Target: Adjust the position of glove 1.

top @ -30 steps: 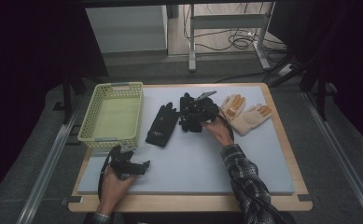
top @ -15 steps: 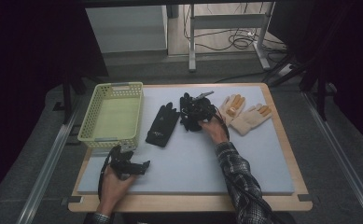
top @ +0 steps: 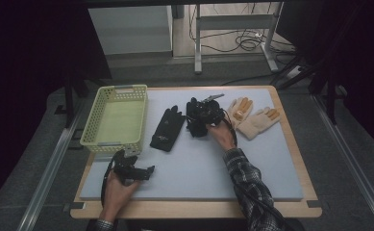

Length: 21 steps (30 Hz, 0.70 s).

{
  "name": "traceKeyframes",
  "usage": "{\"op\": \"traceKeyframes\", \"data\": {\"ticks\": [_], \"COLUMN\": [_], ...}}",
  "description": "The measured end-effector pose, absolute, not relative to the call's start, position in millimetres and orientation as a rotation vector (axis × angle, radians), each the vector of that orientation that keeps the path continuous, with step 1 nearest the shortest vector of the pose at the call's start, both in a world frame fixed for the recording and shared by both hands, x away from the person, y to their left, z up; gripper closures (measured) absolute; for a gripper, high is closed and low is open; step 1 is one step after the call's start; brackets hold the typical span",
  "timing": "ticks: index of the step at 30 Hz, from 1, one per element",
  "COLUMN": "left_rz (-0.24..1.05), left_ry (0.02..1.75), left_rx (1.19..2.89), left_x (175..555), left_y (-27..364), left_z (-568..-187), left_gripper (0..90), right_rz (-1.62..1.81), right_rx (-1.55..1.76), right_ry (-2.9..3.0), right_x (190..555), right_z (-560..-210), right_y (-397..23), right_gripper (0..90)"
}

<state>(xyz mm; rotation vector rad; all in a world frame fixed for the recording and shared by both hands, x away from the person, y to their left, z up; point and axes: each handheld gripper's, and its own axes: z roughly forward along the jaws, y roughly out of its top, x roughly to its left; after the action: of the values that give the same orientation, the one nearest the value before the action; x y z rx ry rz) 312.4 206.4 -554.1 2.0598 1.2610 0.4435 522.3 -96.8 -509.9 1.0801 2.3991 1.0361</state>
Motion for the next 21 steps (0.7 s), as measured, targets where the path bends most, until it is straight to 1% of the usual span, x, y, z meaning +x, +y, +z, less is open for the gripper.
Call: {"op": "traceKeyframes", "data": {"ticks": [5,7,10,11,12,13,15,16,17,18,19,21], "left_rz": [0.444,0.445,0.443,0.444,0.444,0.444,0.444,0.444,0.444,0.446,0.447,0.445], "left_ry": [1.26,1.261,1.261,1.261,1.261,1.261,1.261,1.261,1.261,1.261,1.259,1.261], "left_rx": [2.061,2.062,2.063,2.063,2.062,2.063,2.063,2.063,2.063,2.064,2.066,2.063], "left_x": [312,312,312,312,312,312,312,312,312,312,312,312], "left_y": [206,206,206,206,206,206,206,206,206,206,207,206], "left_z": [-554,-554,-554,-554,-554,-554,-554,-554,-554,-554,-554,-554], "left_gripper": [1.1,1.1,1.1,1.1,1.1,1.1,1.1,1.1,1.1,1.1,1.1,1.2], "right_rz": [1.093,1.14,1.152,1.176,1.176,1.207,1.219,1.219,1.224,1.224,1.228,1.23], "right_rx": [1.06,1.05,1.035,1.031,1.031,1.026,1.014,1.014,1.002,1.002,1.003,1.009], "right_ry": [2.396,2.392,2.396,2.392,2.392,2.39,2.392,2.392,2.396,2.396,2.394,2.398], "right_x": [503,488,479,466,466,453,440,440,424,424,411,402], "right_z": [-492,-480,-474,-468,-468,-463,-461,-461,-461,-461,-465,-472], "right_y": [-101,-103,-104,-105,-105,-106,-107,-107,-108,-108,-111,-114], "right_gripper": [83.0,83.0,83.0,82.9,82.9,82.9,82.9,82.9,82.9,82.9,82.8,82.8]}}
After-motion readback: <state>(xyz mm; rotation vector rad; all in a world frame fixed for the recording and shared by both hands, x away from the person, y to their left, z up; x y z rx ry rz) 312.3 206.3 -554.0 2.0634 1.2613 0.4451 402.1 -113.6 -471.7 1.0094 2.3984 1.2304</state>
